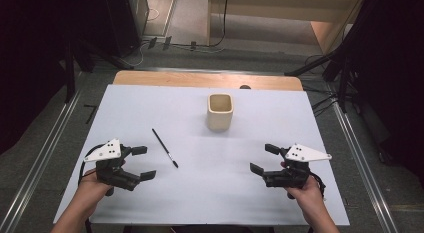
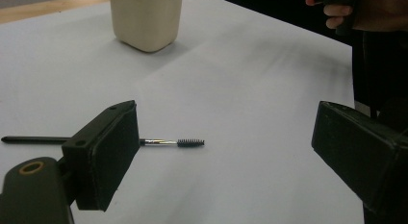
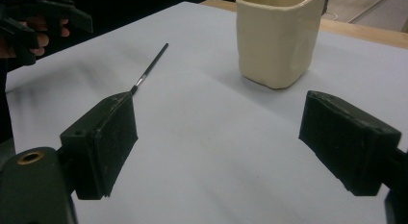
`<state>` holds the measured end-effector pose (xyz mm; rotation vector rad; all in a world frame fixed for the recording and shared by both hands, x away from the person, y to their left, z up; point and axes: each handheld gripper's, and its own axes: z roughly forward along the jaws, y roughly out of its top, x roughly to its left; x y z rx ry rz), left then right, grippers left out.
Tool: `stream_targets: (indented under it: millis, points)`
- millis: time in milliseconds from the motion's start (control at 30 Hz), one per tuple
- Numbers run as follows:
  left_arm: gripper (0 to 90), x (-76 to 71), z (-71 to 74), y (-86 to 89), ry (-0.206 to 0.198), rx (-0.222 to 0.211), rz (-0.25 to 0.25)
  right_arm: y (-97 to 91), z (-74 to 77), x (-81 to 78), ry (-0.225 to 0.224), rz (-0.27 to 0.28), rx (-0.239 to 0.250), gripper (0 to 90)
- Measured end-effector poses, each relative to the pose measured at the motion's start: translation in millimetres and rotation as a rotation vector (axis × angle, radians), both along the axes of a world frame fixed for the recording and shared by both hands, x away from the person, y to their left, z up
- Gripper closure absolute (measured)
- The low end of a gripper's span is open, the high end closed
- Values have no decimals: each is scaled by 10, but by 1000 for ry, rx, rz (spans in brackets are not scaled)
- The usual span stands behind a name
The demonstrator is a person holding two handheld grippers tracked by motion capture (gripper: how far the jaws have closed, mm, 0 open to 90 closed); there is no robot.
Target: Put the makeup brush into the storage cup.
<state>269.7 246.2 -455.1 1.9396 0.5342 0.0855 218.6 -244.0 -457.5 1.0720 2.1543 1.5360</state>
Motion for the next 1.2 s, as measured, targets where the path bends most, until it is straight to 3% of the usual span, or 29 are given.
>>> stream_targets:
  millis: [467, 1100, 1200]
  points:
    - [96, 21, 5, 14, 14, -33, 10, 2, -27, 13, 1, 16, 12, 140]
    - [96, 13, 27, 4, 6, -31, 34, -4, -33, 14, 9, 14, 11, 141]
    - [96, 8, 32, -4, 9, -49, 14, -9, -32, 9, 8, 14, 11, 141]
